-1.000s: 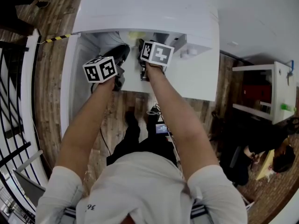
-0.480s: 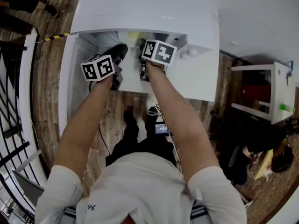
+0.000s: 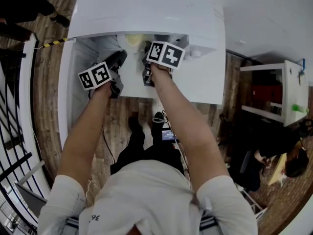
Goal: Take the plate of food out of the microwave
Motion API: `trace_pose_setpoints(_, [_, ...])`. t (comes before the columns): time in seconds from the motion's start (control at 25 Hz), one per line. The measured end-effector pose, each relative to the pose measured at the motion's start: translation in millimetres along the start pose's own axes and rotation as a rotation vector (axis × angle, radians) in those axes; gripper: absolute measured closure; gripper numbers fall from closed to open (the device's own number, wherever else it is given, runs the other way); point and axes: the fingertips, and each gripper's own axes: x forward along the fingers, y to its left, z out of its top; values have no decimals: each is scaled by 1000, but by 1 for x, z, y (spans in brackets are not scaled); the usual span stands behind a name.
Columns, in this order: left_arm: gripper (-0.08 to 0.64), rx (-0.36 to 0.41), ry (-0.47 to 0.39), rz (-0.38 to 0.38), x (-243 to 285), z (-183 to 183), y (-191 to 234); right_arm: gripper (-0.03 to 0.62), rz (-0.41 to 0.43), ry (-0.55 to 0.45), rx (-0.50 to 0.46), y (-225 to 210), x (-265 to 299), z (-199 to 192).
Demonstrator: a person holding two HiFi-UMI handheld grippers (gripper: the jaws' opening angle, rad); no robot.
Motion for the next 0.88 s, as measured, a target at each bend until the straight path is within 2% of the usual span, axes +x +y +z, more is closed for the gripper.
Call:
trace_pose_setpoints(0.16, [422,-50,-4,-21,2,-2,5,523,18,2,57,-2,-5,-3])
trace_pose_setpoints(0.36, [422,-119,-26,-90,9,-2,3,523,36,10,127,-10,-14,-9])
trace_pose_setpoints(0.6, [422,-105,-70,-193,11,6,-14,526,44,20,156,-18,-23,-18])
trace_pose_setpoints(0.88, [425,-58,-65,-187,14,3,-16,526,52,18,187,-24,-28,-21])
